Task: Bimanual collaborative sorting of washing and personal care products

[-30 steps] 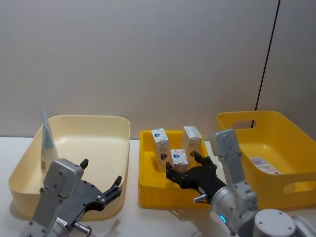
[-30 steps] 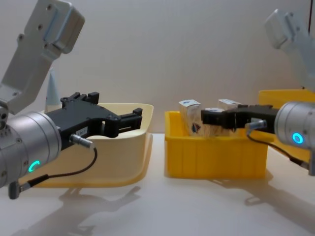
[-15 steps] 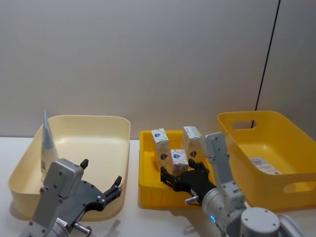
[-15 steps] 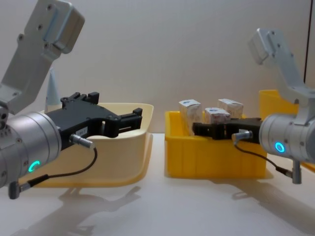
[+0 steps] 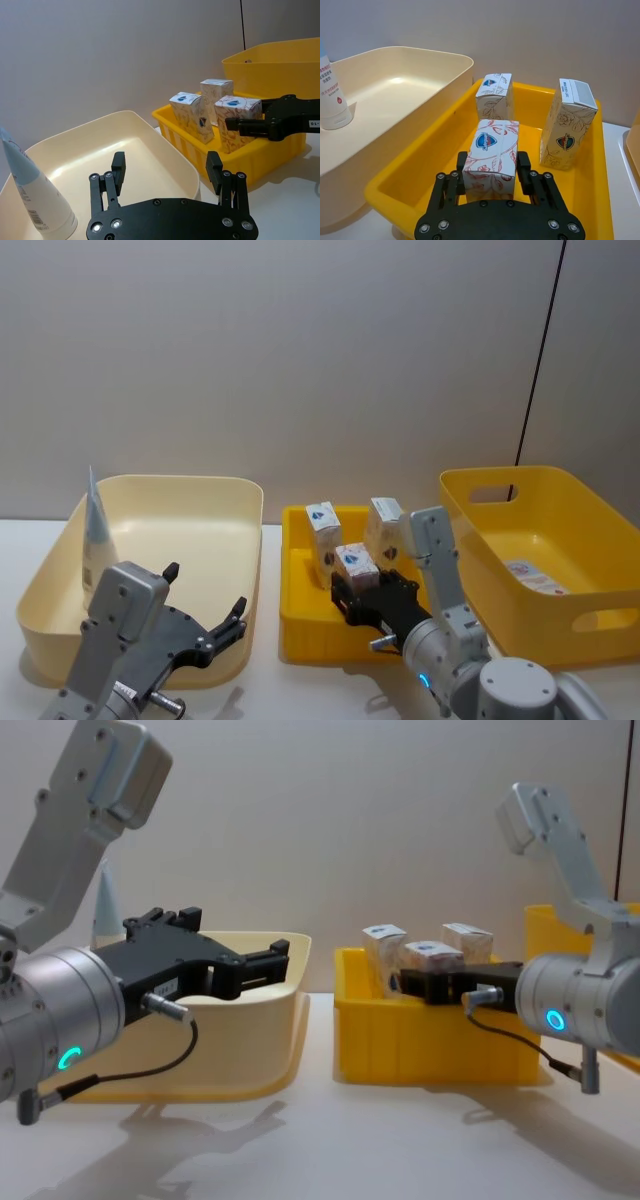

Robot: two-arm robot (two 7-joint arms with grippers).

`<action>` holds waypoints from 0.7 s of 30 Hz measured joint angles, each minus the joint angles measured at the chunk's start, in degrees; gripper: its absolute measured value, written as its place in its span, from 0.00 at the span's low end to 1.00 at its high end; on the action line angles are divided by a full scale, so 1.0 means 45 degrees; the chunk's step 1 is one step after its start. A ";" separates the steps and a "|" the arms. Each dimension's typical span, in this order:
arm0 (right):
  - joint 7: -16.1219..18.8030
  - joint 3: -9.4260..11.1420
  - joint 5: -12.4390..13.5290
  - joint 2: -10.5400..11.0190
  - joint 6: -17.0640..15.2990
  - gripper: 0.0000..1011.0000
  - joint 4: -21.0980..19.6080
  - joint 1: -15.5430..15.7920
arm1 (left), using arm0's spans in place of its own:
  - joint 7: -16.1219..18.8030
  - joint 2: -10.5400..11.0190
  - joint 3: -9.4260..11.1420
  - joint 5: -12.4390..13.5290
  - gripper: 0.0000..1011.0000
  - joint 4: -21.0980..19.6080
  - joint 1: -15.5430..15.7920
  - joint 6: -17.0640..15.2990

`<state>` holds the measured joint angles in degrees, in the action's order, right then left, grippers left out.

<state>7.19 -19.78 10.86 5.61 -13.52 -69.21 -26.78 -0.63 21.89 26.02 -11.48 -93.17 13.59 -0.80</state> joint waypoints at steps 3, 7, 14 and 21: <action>-0.0010 -0.0001 -0.0008 -0.0023 0.0002 0.54 0.0047 -0.0023 | 0.0000 0.0000 0.0000 0.0000 0.99 0.0000 0.0000 0.0000; -0.0011 0.0017 -0.0026 -0.0031 0.0053 0.42 0.0056 -0.0018 | 0.0000 0.0000 0.0000 0.0000 0.99 0.0000 0.0000 0.0001; -0.0005 0.0142 -0.0042 -0.0003 0.0292 0.41 -0.0072 0.0073 | 0.0000 0.0000 0.0000 0.0000 0.99 -0.0001 0.0000 0.0000; -0.0060 0.0545 0.0001 0.0064 0.0952 0.41 -0.0624 0.0170 | 0.0000 0.0000 0.0000 0.0000 0.99 -0.0001 0.0000 0.0001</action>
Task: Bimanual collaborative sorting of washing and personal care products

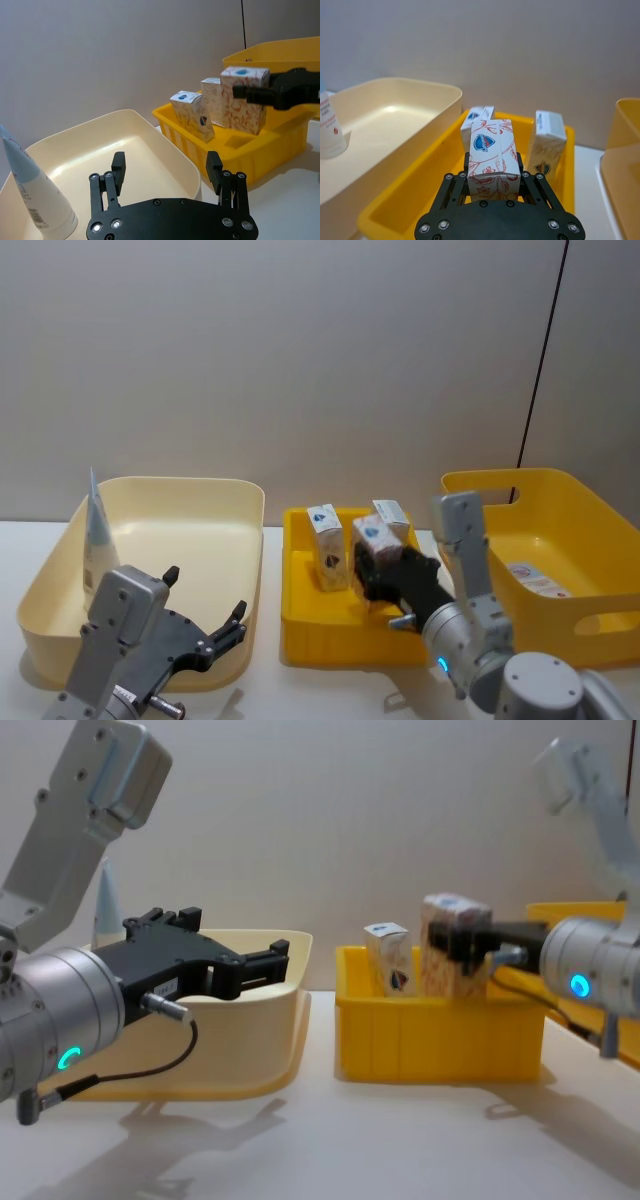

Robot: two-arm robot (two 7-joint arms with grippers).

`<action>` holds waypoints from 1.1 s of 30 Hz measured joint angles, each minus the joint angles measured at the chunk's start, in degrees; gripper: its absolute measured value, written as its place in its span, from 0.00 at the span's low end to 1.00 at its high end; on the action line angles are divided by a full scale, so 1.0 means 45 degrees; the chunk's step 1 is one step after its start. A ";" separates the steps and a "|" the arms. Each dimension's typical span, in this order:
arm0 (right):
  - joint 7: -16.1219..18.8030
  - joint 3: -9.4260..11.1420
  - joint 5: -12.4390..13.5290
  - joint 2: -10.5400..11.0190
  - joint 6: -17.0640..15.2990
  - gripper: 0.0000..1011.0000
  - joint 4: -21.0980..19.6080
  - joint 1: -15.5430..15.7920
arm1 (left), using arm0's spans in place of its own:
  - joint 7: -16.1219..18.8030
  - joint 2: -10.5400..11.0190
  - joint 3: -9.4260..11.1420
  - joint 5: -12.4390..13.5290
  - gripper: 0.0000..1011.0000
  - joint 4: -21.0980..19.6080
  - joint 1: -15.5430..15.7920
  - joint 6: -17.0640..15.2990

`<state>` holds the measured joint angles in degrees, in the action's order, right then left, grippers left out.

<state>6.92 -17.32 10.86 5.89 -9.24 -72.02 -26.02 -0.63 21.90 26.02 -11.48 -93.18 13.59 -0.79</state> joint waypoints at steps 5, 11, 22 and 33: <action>-0.0080 0.0328 0.0076 0.0069 0.0355 0.41 -0.0447 0.0047 | 0.0000 0.0000 0.0000 0.0000 0.99 0.0000 0.0000 0.0000; -0.0218 0.0850 0.0181 0.0192 0.0833 0.41 -0.1168 0.0107 | 0.0000 0.0000 0.0000 0.0000 0.99 0.0000 0.0000 -0.0001; -0.0824 0.2127 0.0226 0.0572 0.1371 0.41 -0.2710 0.0452 | 0.0000 0.0000 0.0000 0.0000 0.99 -0.0001 0.0000 0.0000; -0.1682 0.3202 -0.0063 0.0935 0.0857 0.41 -0.4083 0.1283 | 0.0000 0.0000 0.0000 0.0000 0.99 0.0000 -0.0001 -0.0001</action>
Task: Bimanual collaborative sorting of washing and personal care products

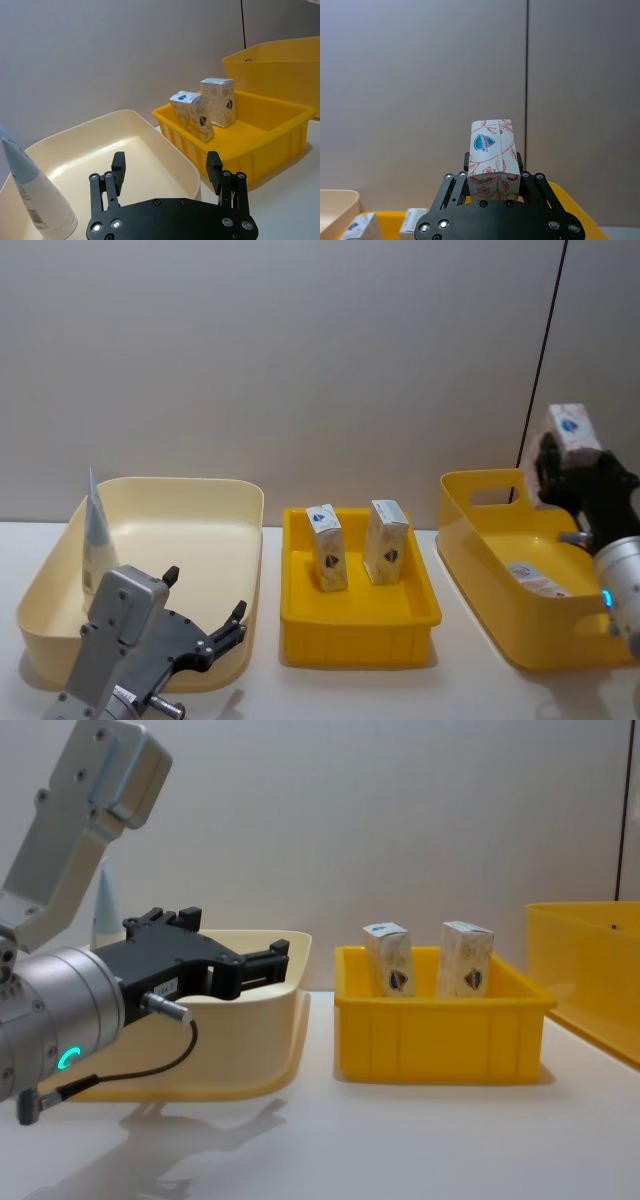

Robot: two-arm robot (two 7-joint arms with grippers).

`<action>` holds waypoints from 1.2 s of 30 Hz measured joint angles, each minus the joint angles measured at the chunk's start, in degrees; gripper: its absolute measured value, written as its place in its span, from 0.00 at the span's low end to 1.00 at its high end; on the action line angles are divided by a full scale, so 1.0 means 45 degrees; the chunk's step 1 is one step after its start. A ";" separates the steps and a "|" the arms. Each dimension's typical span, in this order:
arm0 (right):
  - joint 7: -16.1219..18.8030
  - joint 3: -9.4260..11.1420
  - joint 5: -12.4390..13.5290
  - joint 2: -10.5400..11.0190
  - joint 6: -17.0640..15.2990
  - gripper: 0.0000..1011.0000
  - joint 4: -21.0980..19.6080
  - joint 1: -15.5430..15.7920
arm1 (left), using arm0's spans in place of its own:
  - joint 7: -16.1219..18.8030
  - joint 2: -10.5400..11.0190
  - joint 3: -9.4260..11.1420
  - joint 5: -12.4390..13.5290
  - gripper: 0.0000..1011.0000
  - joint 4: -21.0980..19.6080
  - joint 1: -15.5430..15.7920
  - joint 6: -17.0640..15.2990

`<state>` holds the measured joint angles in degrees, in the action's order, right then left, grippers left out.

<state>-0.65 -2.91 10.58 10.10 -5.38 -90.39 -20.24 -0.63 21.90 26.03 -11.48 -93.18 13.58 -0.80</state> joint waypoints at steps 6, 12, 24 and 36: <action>-0.0306 0.0374 -0.0158 0.0171 -0.0767 0.41 -0.0617 0.0462 | 0.0000 0.0000 0.0000 0.0000 0.99 0.0000 0.0001 0.0000; -0.0388 0.0554 -0.0250 0.0339 -0.1686 0.41 -0.1024 0.0810 | 0.0000 -0.0001 0.0000 0.0000 0.99 0.0000 0.0001 0.0000; -0.0283 0.0482 -0.0366 0.0482 -0.3455 0.41 -0.1155 0.1048 | 0.0000 0.0000 -0.0001 0.0000 0.99 0.0000 0.0001 0.0000; -0.0230 0.0094 -0.0633 0.0298 -0.4275 0.41 -0.0396 0.0786 | 0.0000 0.0000 0.0000 0.0000 0.99 0.0000 0.0000 0.0000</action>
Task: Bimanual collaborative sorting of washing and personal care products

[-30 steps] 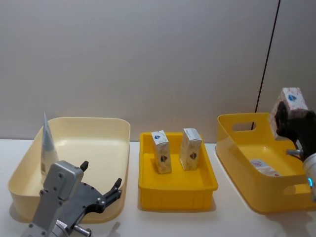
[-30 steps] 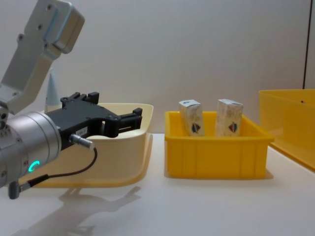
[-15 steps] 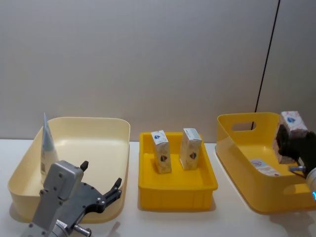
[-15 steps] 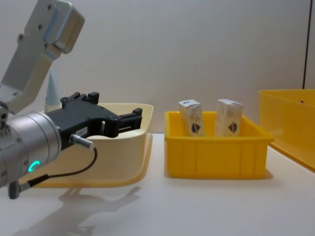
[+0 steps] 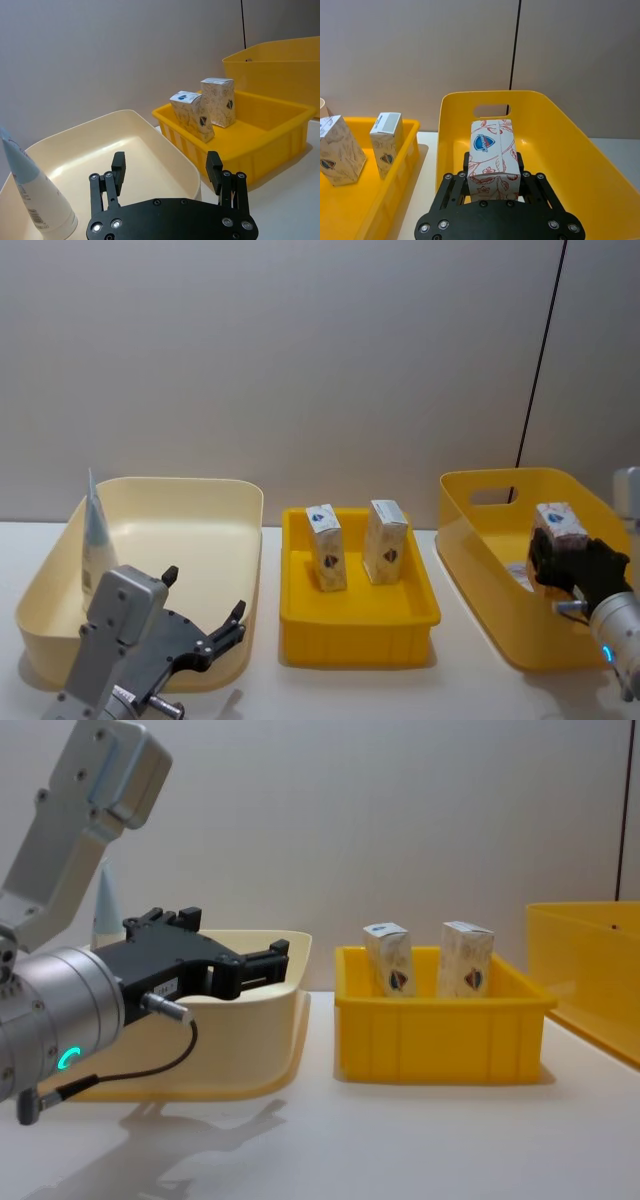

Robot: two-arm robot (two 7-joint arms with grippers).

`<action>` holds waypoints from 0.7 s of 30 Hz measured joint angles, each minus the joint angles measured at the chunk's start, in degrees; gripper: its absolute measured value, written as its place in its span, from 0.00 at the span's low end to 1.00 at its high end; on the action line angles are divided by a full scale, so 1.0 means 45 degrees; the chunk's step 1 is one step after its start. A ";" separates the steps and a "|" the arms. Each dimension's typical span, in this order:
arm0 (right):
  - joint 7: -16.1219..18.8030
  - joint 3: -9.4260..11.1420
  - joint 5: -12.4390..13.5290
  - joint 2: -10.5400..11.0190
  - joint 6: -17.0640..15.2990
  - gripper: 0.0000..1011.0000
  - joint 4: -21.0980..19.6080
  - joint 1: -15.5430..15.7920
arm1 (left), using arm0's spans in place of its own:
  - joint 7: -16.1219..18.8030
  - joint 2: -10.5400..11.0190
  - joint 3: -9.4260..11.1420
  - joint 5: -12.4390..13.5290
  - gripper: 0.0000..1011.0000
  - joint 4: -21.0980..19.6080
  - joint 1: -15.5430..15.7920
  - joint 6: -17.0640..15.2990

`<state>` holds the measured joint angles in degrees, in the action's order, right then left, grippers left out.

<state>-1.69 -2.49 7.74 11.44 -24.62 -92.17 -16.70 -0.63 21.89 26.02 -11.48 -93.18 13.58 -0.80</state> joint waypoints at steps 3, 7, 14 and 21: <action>-0.0001 -0.0036 -0.0028 -0.0023 -0.0070 0.48 0.0074 -0.0031 | 0.0000 0.0000 -0.0001 0.0000 0.99 0.0000 0.0001 0.0000; -0.0006 -0.0087 -0.0074 -0.0054 -0.0165 0.62 0.0176 -0.0069 | 0.0000 0.0000 0.0000 0.0001 0.99 0.0000 0.0001 0.0000; -0.0011 -0.0153 -0.0122 -0.0096 -0.0281 0.82 0.0309 -0.0116 | 0.0000 0.0000 0.0000 0.0000 0.99 -0.0001 0.0001 0.0000; -0.0005 -0.0155 -0.0142 -0.0124 -0.0259 0.99 0.0334 -0.0120 | 0.0000 0.0000 0.0000 0.0000 0.99 -0.0001 0.0001 0.0000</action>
<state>-1.71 -3.19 7.09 10.88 -25.78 -90.67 -17.25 -0.63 21.90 26.02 -11.48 -93.18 13.59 -0.80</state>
